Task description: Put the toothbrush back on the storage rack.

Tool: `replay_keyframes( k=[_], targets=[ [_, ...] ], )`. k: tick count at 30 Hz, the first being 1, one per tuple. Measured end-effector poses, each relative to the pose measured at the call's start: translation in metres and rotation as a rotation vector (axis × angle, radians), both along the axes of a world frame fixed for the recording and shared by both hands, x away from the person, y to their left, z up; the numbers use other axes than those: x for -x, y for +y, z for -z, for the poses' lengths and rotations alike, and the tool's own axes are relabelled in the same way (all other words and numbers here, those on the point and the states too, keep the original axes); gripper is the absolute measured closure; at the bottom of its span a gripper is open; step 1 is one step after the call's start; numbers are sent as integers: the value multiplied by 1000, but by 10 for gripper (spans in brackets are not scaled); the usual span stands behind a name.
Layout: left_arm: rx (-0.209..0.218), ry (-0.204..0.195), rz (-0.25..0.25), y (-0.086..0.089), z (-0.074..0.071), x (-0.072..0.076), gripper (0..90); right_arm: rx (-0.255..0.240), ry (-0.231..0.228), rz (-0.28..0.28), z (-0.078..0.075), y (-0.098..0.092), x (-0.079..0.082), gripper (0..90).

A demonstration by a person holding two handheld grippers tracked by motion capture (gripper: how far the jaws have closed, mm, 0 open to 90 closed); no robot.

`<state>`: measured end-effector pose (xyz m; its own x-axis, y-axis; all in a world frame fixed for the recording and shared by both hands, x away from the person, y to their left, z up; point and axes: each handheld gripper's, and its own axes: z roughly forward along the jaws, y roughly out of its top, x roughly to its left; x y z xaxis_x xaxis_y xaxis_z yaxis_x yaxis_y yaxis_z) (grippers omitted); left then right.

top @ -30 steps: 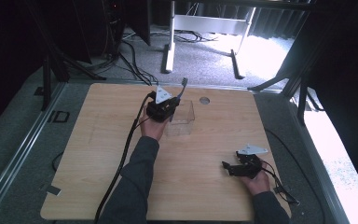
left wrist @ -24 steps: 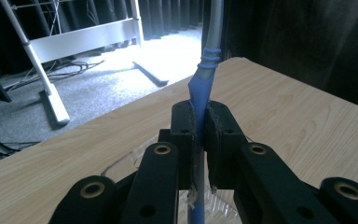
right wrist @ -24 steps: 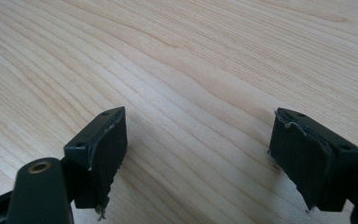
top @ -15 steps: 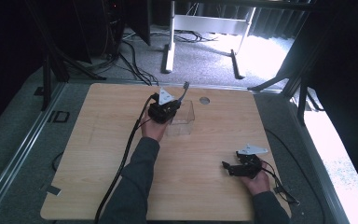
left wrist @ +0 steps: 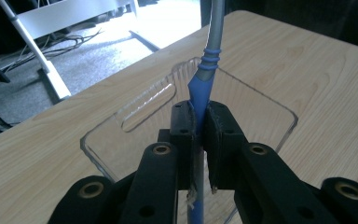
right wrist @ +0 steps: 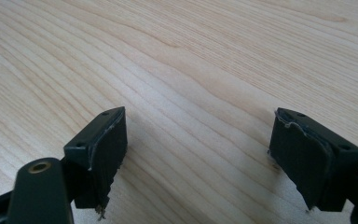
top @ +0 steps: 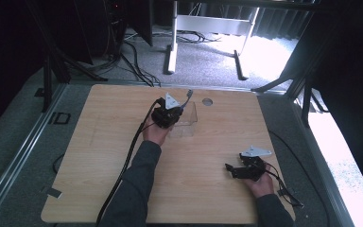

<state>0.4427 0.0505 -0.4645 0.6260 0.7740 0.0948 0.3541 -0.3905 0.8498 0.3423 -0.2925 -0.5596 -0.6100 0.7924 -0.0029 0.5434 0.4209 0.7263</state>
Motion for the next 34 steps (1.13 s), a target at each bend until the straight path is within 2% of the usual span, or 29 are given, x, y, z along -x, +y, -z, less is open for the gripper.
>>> replay_keyframes(
  k=[5,8,12,18,19,21,24,28,30,32,34],
  targets=[
    [-24,15,4,2,2,2,795,0,-1,-1,0,0,0,187],
    [3,20,9,4,0,4,736,0,0,0,0,0,0,187],
    [15,-2,14,8,-5,9,694,0,0,-1,0,0,0,187],
    [55,-41,-11,19,-13,19,635,0,0,-1,0,0,0,187],
    [88,-53,-30,28,-17,23,635,0,0,-1,0,0,0,187],
    [115,-49,-47,37,-20,26,607,0,0,-1,0,0,0,187],
    [120,-48,-64,46,-19,30,584,0,0,-1,0,0,0,187],
    [106,-17,-114,68,-9,34,555,1,0,-1,0,0,0,187],
    [107,12,-144,78,1,35,539,0,2,0,0,0,0,187],
    [103,66,-173,88,14,34,518,0,2,0,0,0,0,187],
    [80,135,-202,97,30,32,498,0,2,-1,0,0,0,187]
  ],
)
